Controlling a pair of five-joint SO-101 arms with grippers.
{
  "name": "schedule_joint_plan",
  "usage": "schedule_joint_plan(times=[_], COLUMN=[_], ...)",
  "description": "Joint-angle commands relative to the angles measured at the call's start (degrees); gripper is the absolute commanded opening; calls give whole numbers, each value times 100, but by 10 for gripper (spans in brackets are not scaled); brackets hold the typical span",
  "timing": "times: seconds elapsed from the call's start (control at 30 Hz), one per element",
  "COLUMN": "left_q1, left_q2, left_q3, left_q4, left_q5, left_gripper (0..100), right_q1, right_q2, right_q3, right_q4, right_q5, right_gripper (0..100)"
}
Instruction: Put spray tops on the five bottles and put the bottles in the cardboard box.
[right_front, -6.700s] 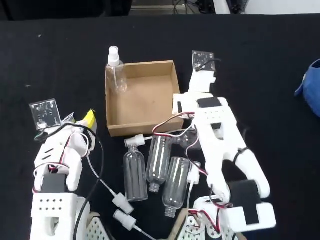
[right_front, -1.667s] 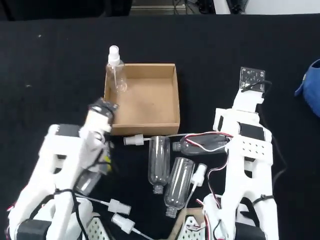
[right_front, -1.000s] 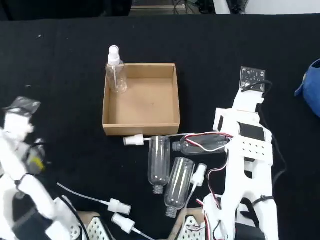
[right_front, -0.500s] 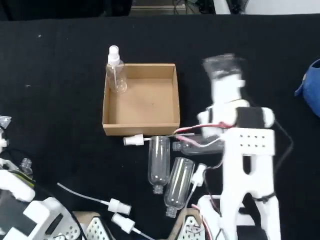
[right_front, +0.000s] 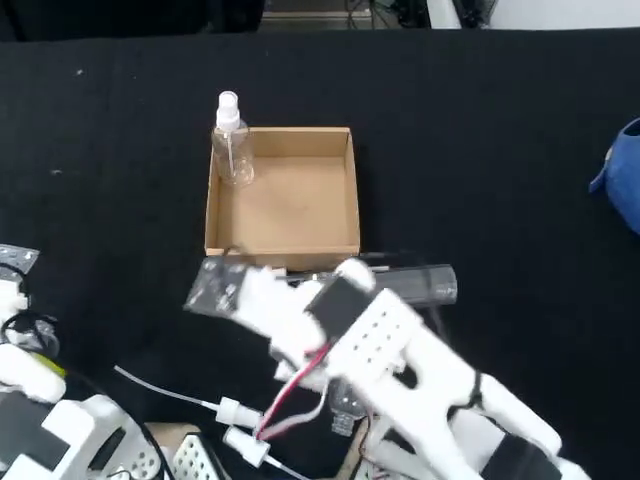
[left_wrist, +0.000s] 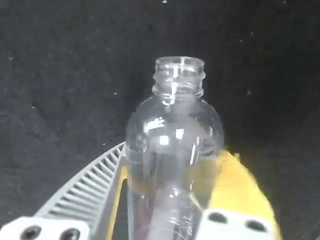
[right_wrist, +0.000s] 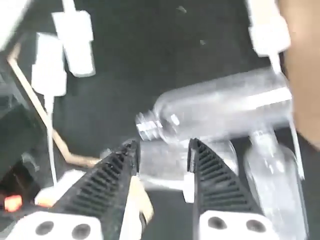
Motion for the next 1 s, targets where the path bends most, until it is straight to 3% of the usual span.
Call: schedule_joint_plan(times=[0.0,0.1,0.23,0.47,0.77,0.97], left_q1=[-321,-470,-479,-637,-1446,-1569], left_q2=[-44,-44,-44,-35,-35,-35], left_q3=[-57,-57,-295,-734,-734,-743], left_q4=[-360,-536,-607,-607,-651,-659], left_q5=[-53,70,862,2119,1697,1512], left_gripper=[62,28,29,29,29,29], right_q1=[-923,-1240,-1310,-2171,-2215,-2215], right_q2=[-189,-189,-180,708,1675,1833], right_q3=[286,532,927,919,338,321], right_q4=[-862,-1442,-2242,-2532,-2637,-2743], right_q5=[-527,-958,-1749,-1846,-1846,-1846], right_gripper=[149,149,149,149,151,221])
